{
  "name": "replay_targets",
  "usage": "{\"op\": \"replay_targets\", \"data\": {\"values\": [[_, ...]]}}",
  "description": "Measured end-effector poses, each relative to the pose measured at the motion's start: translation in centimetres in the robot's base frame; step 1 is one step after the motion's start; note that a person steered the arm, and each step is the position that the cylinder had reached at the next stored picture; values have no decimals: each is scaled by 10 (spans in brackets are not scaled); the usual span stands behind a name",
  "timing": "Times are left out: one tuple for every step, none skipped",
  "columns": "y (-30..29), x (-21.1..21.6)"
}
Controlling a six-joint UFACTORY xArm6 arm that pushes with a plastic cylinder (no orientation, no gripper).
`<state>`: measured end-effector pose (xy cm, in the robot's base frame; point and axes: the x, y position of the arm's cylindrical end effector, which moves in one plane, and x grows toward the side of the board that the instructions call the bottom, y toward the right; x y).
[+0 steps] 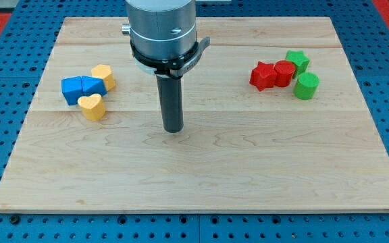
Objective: Separate the blue blocks from the yellow blocks
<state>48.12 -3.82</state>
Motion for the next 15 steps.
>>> {"op": "replay_targets", "data": {"values": [[1,2],[0,5],[-43,26],[-118,9],[-147,-10],[-154,-14],[-165,-17],[-170,-32],[-217,-33],[-235,-44],[-231,-81],[-165,-78],[-103,-76],[-86,-73],[-40,-66]]}}
